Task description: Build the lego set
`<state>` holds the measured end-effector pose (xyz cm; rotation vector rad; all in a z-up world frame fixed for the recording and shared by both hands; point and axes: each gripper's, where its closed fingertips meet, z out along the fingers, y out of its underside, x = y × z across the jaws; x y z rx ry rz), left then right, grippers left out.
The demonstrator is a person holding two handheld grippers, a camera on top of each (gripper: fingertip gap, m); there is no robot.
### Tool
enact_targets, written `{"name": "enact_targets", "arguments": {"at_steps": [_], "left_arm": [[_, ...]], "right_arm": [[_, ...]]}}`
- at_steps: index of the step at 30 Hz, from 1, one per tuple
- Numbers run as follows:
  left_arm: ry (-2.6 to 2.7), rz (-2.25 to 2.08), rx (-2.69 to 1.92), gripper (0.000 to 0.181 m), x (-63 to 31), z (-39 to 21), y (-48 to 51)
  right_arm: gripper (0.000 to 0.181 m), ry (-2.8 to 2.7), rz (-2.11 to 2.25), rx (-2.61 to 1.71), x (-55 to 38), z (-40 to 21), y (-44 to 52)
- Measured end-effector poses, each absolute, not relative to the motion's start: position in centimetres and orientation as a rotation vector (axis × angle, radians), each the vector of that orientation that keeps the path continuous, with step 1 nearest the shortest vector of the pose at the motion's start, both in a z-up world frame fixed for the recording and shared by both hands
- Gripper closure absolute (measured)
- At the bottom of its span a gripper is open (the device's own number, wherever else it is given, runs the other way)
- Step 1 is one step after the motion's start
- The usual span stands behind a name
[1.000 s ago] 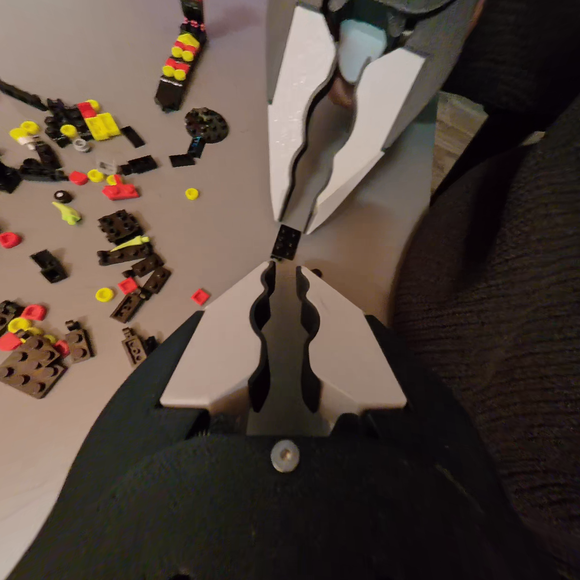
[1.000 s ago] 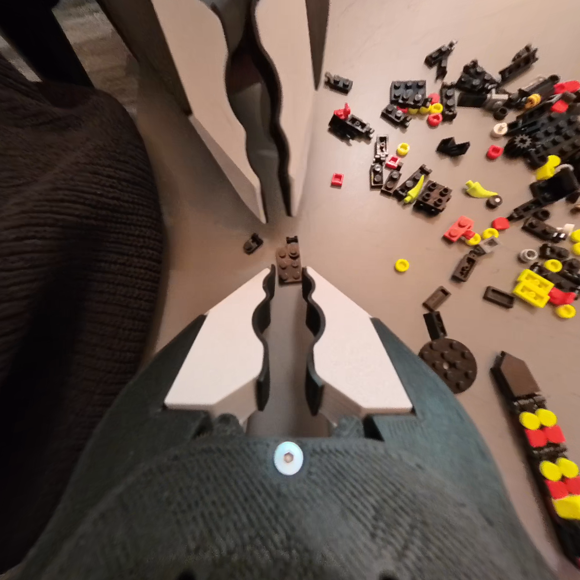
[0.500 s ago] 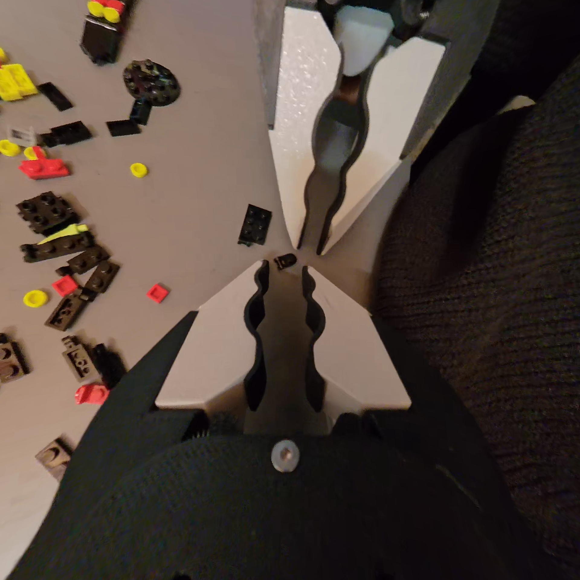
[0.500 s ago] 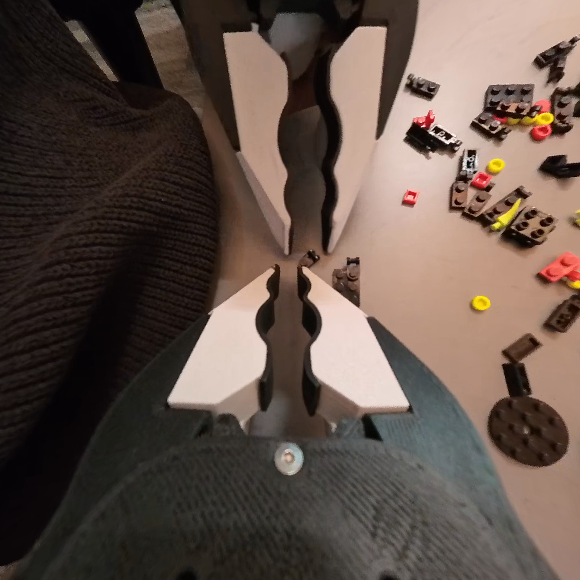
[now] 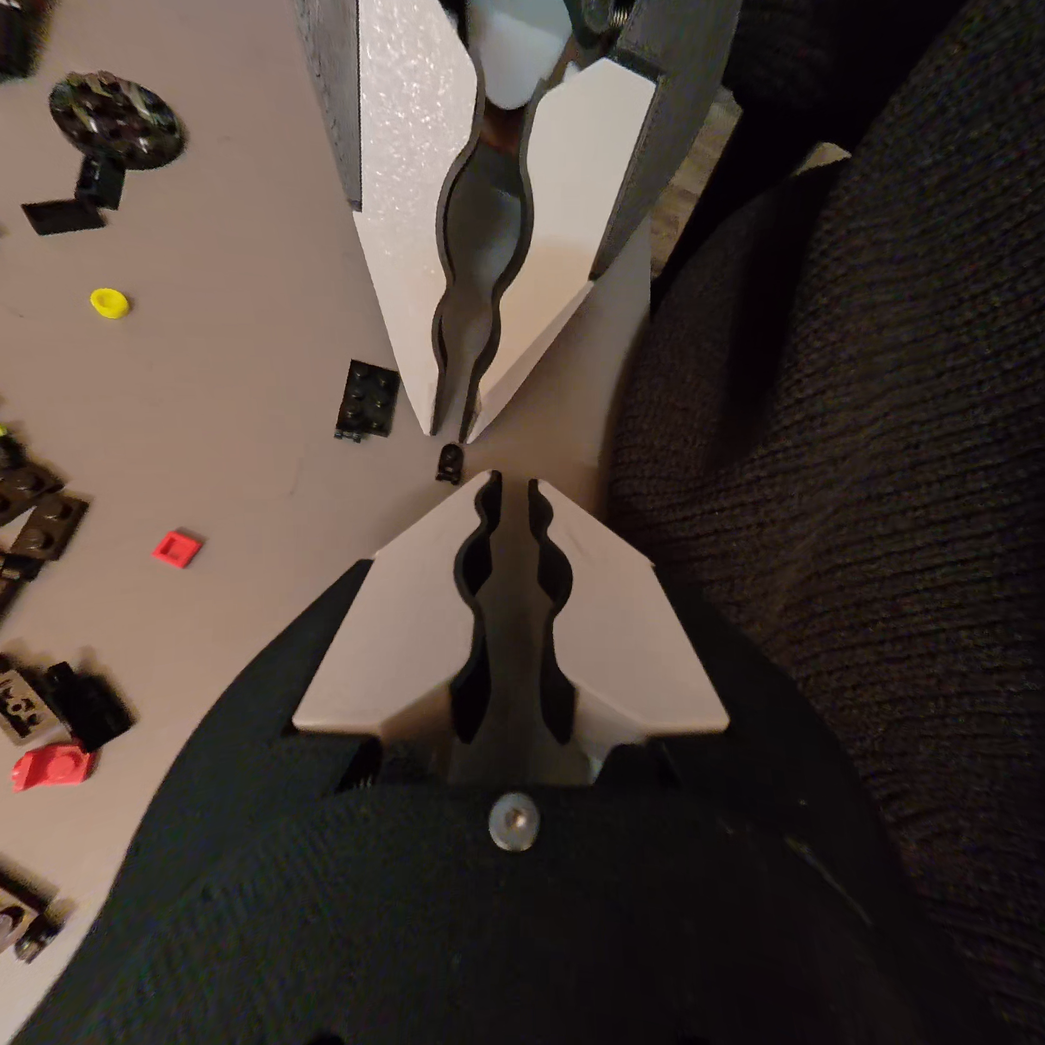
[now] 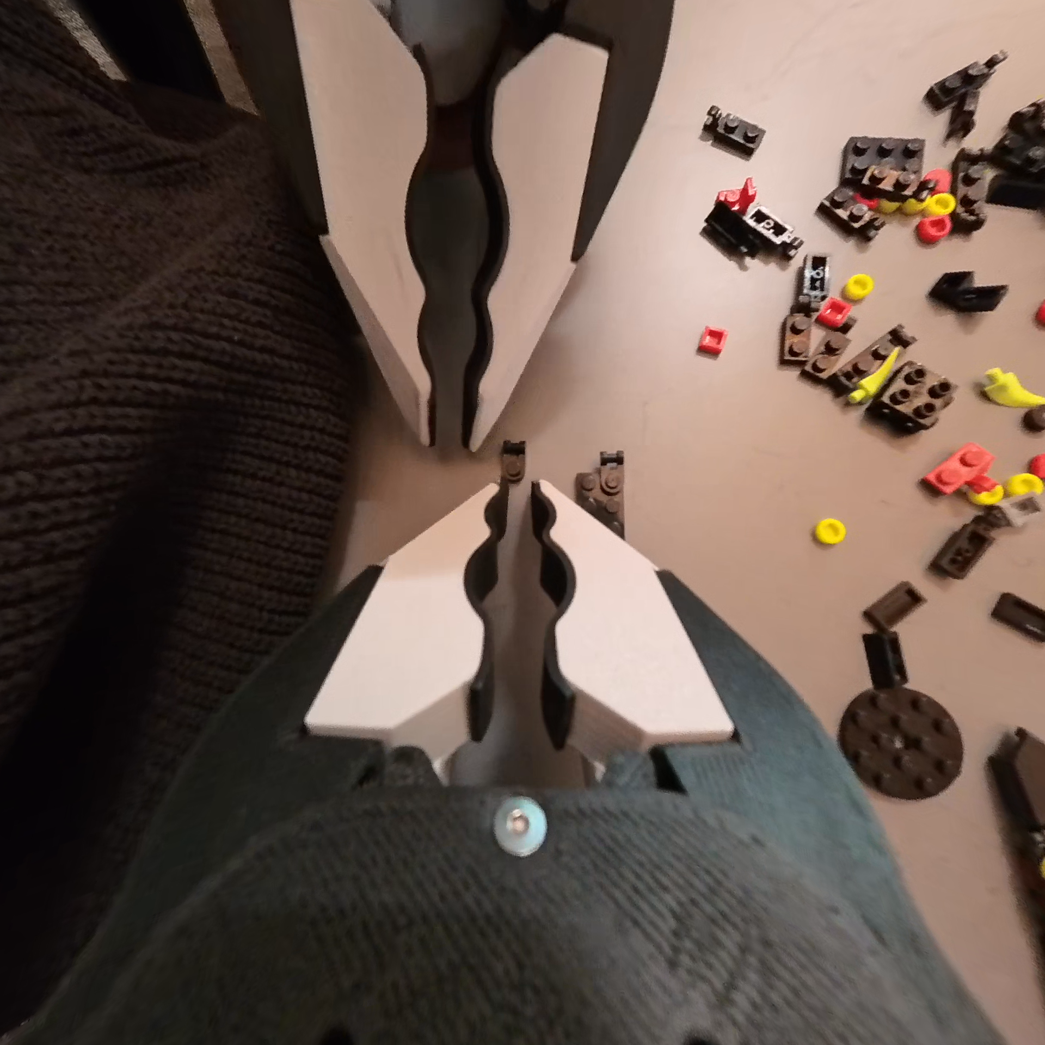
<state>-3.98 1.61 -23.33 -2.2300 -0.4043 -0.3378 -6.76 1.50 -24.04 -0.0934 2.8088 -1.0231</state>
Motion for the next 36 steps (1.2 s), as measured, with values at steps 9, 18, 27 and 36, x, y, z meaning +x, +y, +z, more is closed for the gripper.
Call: {"name": "enact_targets", "arguments": {"at_steps": [9, 18, 27, 36], "left_arm": [[-0.491, -0.211, -2.221, 0.163, -6.1, -23.5, 1.1], [-0.429, -0.084, -2.288, 0.173, -6.3, -24.2, 1.4], [-0.597, -0.066, -2.191, 0.176, -8.2, -23.1, 1.2], [-0.765, -0.032, -2.174, 0.176, -8.7, -23.5, 1.6]], "right_arm": [[0.176, 2.787, -1.040, -0.095, -6.5, -23.7, 1.3], [0.174, 2.820, -1.084, -0.021, -8.6, -23.3, 2.3], [0.158, 2.844, -1.065, 0.052, -9.4, -23.9, 2.6], [0.159, 2.829, -1.064, 0.086, -9.1, -23.9, 2.3]]}}
